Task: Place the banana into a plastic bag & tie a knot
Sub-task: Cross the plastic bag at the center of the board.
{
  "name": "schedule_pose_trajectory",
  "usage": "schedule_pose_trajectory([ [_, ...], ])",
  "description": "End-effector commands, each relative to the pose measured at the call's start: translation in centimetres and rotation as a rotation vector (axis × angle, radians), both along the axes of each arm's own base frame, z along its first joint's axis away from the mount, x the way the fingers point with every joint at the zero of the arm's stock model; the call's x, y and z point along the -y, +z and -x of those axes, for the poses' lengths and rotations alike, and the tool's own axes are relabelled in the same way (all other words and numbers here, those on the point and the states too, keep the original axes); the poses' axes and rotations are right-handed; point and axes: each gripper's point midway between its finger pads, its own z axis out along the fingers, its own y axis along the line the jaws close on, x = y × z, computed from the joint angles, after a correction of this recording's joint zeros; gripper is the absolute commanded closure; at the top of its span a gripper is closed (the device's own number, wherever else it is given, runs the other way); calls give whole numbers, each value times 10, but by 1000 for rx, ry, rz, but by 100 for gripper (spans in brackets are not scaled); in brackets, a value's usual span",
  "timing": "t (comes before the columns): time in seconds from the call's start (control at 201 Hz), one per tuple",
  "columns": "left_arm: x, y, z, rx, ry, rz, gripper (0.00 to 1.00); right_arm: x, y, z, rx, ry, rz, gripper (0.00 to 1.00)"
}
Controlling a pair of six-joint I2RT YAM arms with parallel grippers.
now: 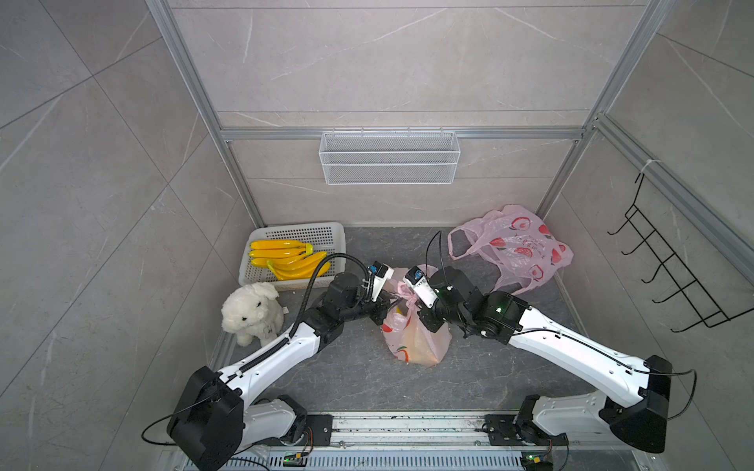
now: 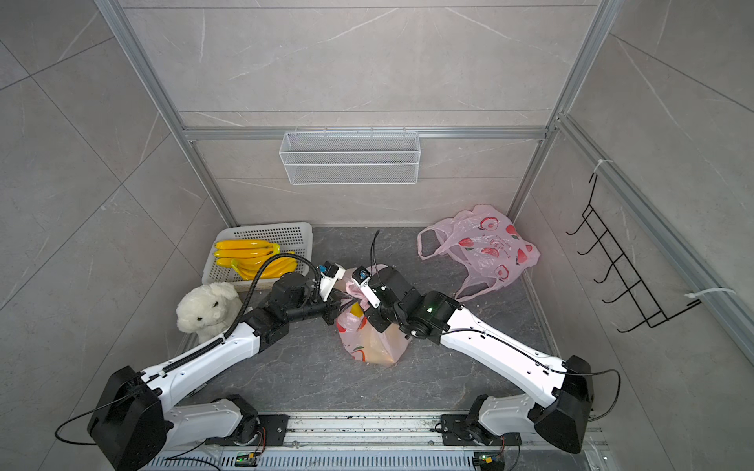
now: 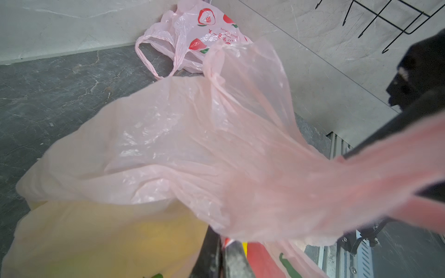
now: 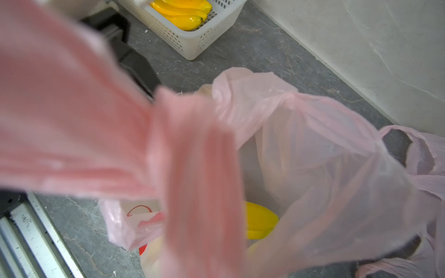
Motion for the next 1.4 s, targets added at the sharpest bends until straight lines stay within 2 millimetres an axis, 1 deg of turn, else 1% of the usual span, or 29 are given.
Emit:
schedule_pose_trajectory([
  [0.0, -6, 24, -7, 57, 56, 65, 100, 10, 2, -12, 42, -77, 32, 100],
  [0.134, -1, 22, 2, 37, 22, 77, 100, 5, 9, -20, 80, -112, -3, 100],
  [0.254, 1, 23, 8, 41, 19, 82, 100, 9, 13, -32, 149, -184, 21, 100],
  [0.323, 1, 27, 10, 51, 27, 90, 100, 11, 13, -38, 175, -209, 41, 100],
  [0.428, -2, 36, 13, 79, 49, 101, 100, 7, 11, -40, 184, -196, 65, 100],
  [0.498, -6, 42, 12, 93, 74, 112, 100, -1, 8, -35, 170, -153, 64, 100],
  [0.602, -12, 48, 7, 115, 120, 114, 100, -18, 1, -17, 112, -27, 25, 100],
  [0.652, -13, 49, 6, 119, 127, 112, 100, -22, -1, -11, 93, 2, 11, 100],
  [0.731, -11, 49, 5, 115, 124, 111, 100, -27, -7, -6, 72, 30, 8, 100],
  [0.846, -6, 49, 5, 97, 106, 121, 100, -31, -16, -6, 58, 34, 15, 100],
  [0.916, -3, 50, 7, 86, 91, 132, 100, -33, -19, -10, 52, 9, 13, 100],
  [1.01, 3, 52, 12, 78, 68, 143, 100, -35, -20, -21, 61, -59, -1, 100],
  [1.07, 7, 54, 16, 77, 50, 151, 100, -31, -16, -31, 90, -129, -14, 100],
  [1.154, 13, 54, 22, 65, 36, 164, 100, -34, -11, -37, 110, -166, -56, 100],
  [1.234, 21, 53, 28, 46, 15, 187, 100, -32, -5, -45, 140, -217, -85, 100],
  [1.294, 27, 51, 33, 31, 4, 192, 100, -31, 0, -48, 159, -245, -118, 100],
  [1.398, 35, 46, 38, 4, -2, 214, 100, -35, 8, -46, 168, -248, -210, 100],
])
